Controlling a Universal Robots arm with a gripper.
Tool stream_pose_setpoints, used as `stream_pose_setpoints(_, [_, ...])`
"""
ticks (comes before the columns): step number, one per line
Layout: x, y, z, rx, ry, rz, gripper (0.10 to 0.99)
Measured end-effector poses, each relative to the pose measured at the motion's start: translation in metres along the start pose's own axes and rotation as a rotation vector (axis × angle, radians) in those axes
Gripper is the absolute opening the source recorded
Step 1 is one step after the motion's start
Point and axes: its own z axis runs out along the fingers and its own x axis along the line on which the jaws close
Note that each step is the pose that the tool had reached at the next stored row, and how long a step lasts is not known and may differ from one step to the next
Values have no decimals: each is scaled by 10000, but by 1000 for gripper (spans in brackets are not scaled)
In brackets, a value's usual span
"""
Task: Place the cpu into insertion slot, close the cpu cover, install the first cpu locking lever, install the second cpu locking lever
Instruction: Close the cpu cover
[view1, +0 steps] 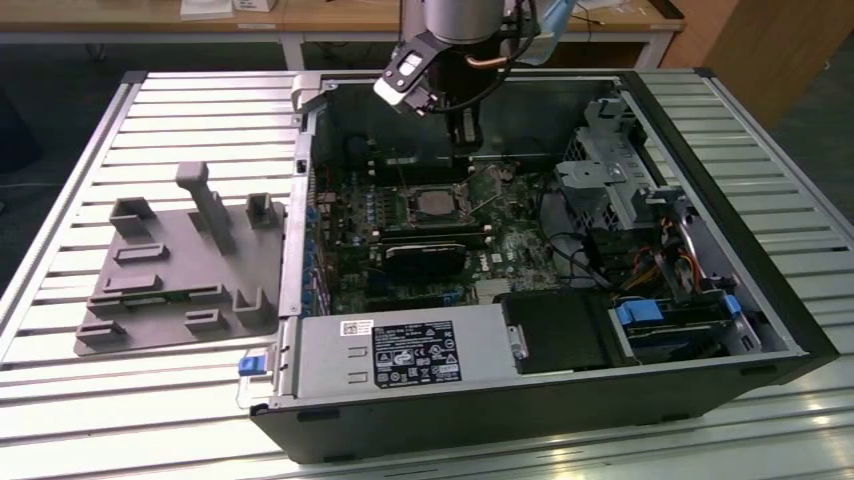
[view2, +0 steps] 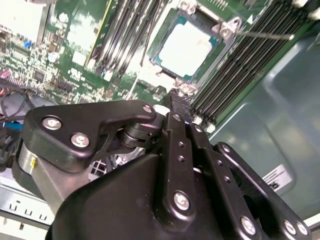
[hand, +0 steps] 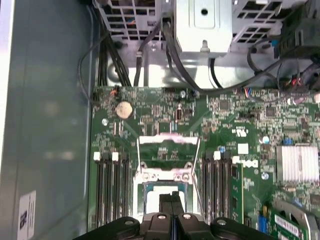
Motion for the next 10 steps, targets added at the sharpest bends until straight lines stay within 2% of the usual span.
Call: stream_pose_setpoints(10, [2, 222, 20, 0, 0, 0, 102])
